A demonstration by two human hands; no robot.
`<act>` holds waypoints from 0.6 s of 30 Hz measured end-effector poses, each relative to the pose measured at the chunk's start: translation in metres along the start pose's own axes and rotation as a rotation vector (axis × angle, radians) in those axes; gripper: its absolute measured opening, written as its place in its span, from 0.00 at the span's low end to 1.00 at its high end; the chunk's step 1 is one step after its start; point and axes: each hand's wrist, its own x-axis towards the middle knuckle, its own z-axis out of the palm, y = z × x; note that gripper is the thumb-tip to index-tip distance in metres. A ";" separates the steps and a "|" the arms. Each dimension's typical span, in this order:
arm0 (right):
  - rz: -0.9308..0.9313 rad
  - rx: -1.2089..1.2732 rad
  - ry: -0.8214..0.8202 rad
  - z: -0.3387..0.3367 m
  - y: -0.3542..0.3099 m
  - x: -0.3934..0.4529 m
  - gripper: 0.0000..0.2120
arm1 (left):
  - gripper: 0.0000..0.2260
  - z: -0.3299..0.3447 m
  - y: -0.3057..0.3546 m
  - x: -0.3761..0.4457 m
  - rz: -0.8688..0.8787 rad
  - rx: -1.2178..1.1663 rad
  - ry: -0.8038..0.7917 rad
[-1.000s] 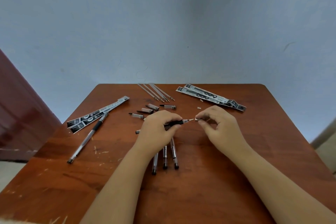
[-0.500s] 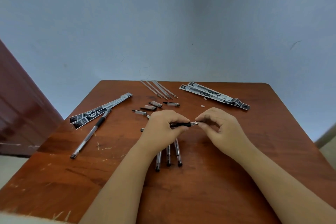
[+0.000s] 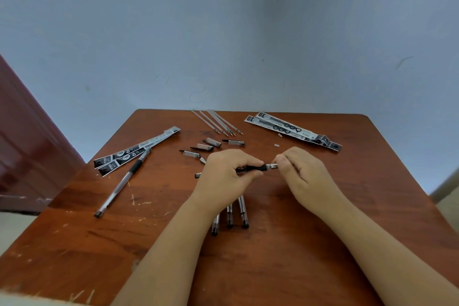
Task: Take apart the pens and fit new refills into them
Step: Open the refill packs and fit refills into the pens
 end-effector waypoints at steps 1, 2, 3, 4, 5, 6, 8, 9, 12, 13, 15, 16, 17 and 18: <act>0.001 0.031 -0.005 -0.002 0.000 0.000 0.15 | 0.09 -0.001 0.000 0.000 -0.009 -0.001 0.012; 0.002 0.066 -0.007 -0.004 0.000 0.000 0.09 | 0.09 -0.002 0.001 0.001 -0.015 0.000 0.019; -0.007 0.102 -0.003 -0.005 0.000 -0.001 0.04 | 0.09 -0.002 0.001 0.001 -0.016 -0.003 0.020; -0.029 0.111 0.021 -0.005 0.000 -0.001 0.05 | 0.09 -0.002 0.001 0.001 -0.013 -0.005 0.016; -0.054 0.106 0.037 -0.005 0.000 -0.002 0.06 | 0.09 -0.002 0.001 0.000 -0.005 -0.002 0.009; -0.063 0.085 0.049 -0.005 0.000 -0.002 0.07 | 0.09 -0.002 0.001 0.000 0.004 0.006 0.006; -0.059 0.064 0.042 -0.003 -0.001 -0.002 0.11 | 0.09 -0.001 -0.001 0.000 0.024 0.005 0.008; -0.064 0.058 0.047 -0.003 0.000 -0.002 0.15 | 0.08 -0.001 -0.001 0.000 0.031 0.002 0.004; -0.053 0.050 0.065 -0.002 0.000 0.000 0.19 | 0.09 0.001 -0.001 0.000 0.050 0.003 -0.001; -0.041 0.066 0.063 -0.003 0.001 0.000 0.18 | 0.09 0.001 -0.001 0.000 0.048 -0.002 0.004; -0.035 0.104 0.044 -0.004 0.000 0.000 0.16 | 0.09 0.000 -0.002 0.001 0.039 -0.012 0.021; -0.050 0.112 0.045 -0.004 0.000 -0.001 0.15 | 0.09 0.000 -0.002 0.001 0.036 -0.014 0.030; -0.073 0.108 0.060 -0.004 0.000 -0.001 0.15 | 0.09 0.000 -0.002 0.001 0.035 -0.013 0.036; -0.089 0.097 0.075 -0.004 0.001 -0.002 0.15 | 0.09 0.000 -0.002 0.001 0.037 -0.012 0.039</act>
